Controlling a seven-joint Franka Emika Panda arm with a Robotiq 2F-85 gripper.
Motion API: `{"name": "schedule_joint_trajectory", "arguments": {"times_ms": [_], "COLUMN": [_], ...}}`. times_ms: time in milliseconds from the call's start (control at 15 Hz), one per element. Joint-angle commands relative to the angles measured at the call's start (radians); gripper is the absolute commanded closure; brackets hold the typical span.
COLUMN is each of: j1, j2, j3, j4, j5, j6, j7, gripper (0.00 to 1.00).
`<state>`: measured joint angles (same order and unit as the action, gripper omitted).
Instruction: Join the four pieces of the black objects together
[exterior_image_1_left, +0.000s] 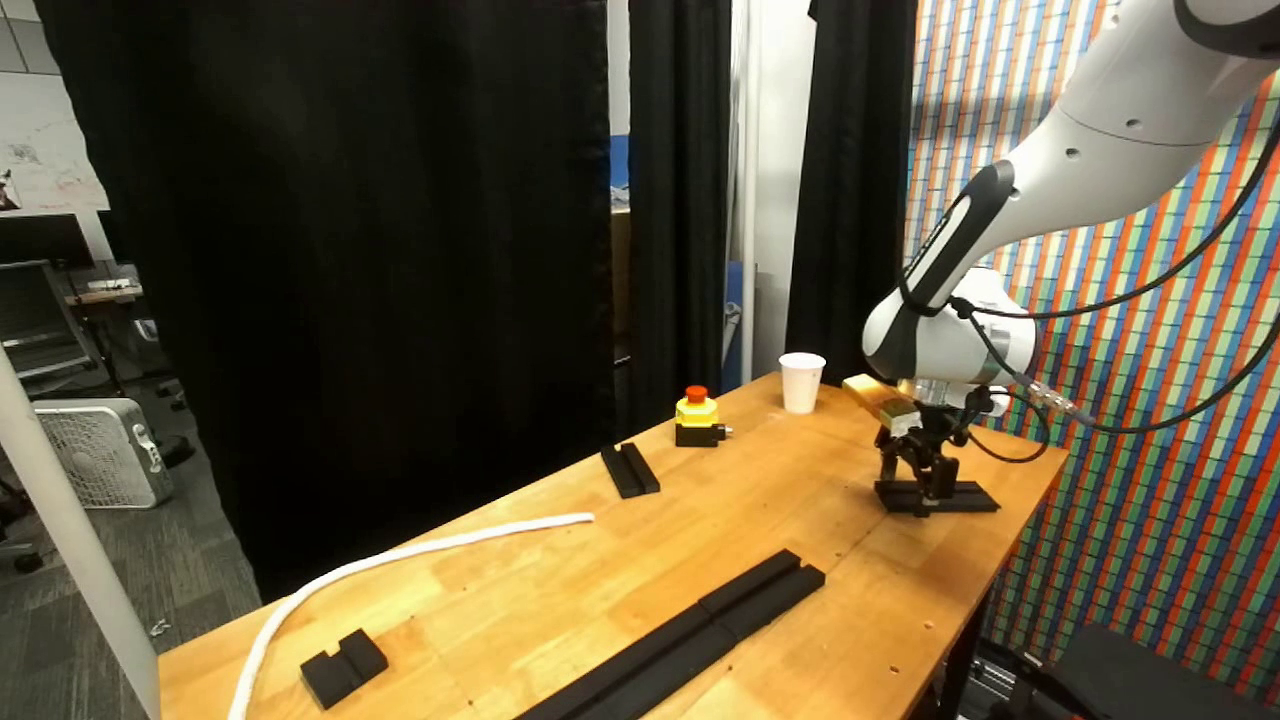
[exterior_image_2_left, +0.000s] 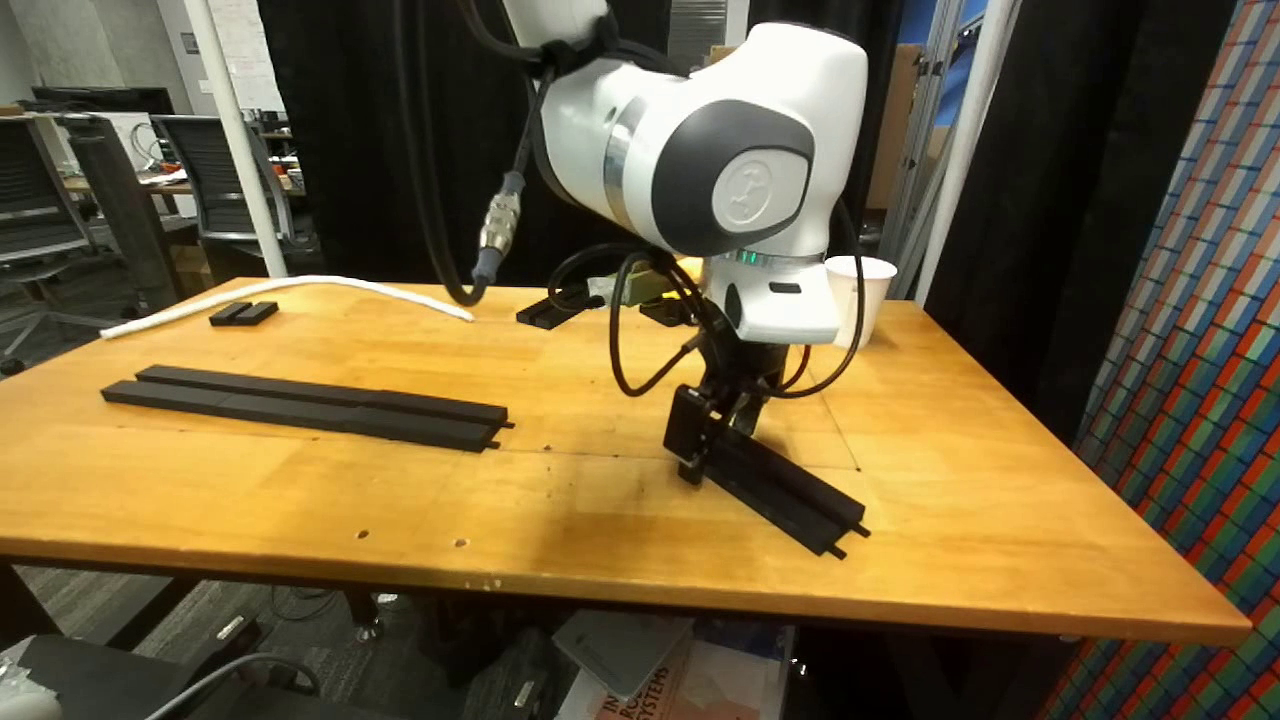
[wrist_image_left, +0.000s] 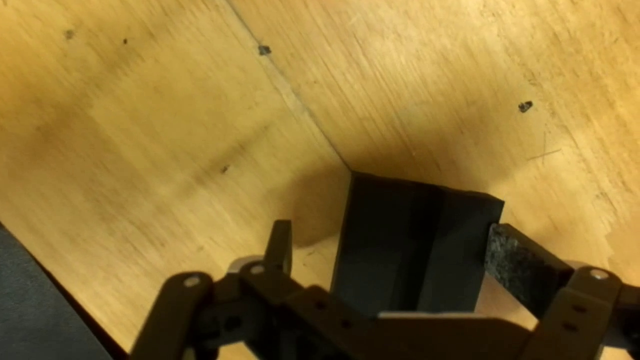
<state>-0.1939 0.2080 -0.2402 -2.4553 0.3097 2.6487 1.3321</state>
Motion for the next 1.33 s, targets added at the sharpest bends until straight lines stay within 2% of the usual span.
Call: {"name": "schedule_joint_trajectory", "arguments": {"times_ms": [0,400,667,1267], "j1": [0.026,0.036,0.032,0.010], "j2": [-0.022,-0.044,-0.035,-0.003], "j3": [-0.033,-0.055,-0.066,-0.061], "j4": [-0.025,-0.043,-0.039,-0.016], "j5": [-0.067,-0.159,-0.180,-0.144], "j6": [0.045,0.073,0.080,0.069], "j7": [0.067,0.136,0.154,0.120], "gripper": [0.00,0.00,0.00,0.00]}}
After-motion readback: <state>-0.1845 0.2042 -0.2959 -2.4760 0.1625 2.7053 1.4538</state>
